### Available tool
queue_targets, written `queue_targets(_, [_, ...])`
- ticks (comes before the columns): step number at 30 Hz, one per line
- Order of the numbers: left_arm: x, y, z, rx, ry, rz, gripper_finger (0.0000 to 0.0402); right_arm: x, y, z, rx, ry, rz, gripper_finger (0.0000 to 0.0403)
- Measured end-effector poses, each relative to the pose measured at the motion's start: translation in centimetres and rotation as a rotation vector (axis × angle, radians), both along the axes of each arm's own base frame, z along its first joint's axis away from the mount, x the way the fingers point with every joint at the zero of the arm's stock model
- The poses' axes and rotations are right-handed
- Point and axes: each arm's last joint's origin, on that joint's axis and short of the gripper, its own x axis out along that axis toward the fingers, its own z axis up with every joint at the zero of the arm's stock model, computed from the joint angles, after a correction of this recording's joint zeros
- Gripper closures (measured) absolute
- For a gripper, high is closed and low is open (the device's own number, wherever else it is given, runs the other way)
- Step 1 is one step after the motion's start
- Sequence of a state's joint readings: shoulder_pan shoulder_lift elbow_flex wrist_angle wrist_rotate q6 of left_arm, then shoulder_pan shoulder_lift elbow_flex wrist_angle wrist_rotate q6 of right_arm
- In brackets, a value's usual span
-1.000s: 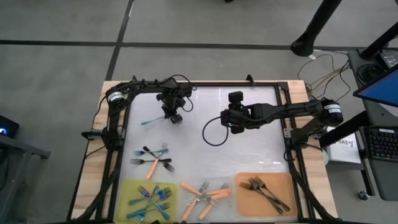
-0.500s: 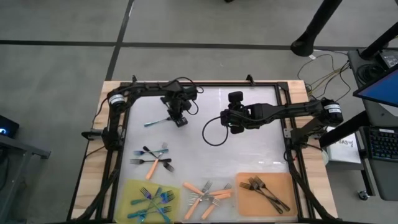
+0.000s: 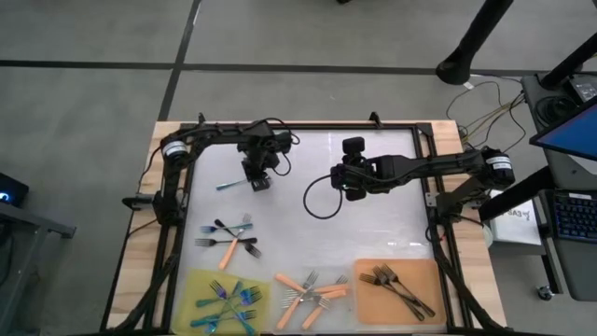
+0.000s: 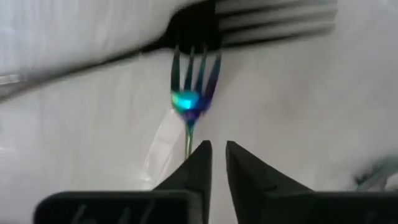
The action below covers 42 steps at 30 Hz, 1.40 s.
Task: Sort silverware by color (type)
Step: Put the black fork into the orange bin
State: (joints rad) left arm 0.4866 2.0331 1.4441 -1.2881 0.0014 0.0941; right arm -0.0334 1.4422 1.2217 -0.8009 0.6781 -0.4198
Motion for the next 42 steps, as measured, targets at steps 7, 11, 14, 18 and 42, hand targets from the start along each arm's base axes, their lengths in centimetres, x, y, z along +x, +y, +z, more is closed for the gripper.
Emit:
queue_targets(7, [-1.0, 0.1, -0.6, -0.009, 0.065, -0.016, 0.0312, 0.0, 0.0, 0.0, 0.000, 0.000, 0.000, 0.0321])
queue_targets(11, [-1.1, 0.1, -0.7, 0.002, 0.075, -0.026, 0.0285, 0.0, 0.0, 0.0, 0.000, 0.000, 0.000, 0.0321])
queue_targets(14, [-1.3, 0.4, -0.7, 0.003, 0.071, -0.018, 0.0271, 0.0, 0.0, 0.0, 0.000, 0.000, 0.000, 0.0321])
queue_targets(18, [-1.5, 1.1, -1.2, 0.017, 0.047, 0.002, 0.0265, 0.0, 0.0, 0.0, 0.000, 0.000, 0.000, 0.0321])
queue_targets(42, [-2.2, 1.5, -2.4, -0.018, 0.143, -0.038, 0.0285, 0.1, 0.0, 0.0, 0.000, -0.007, 0.000, 0.0321])
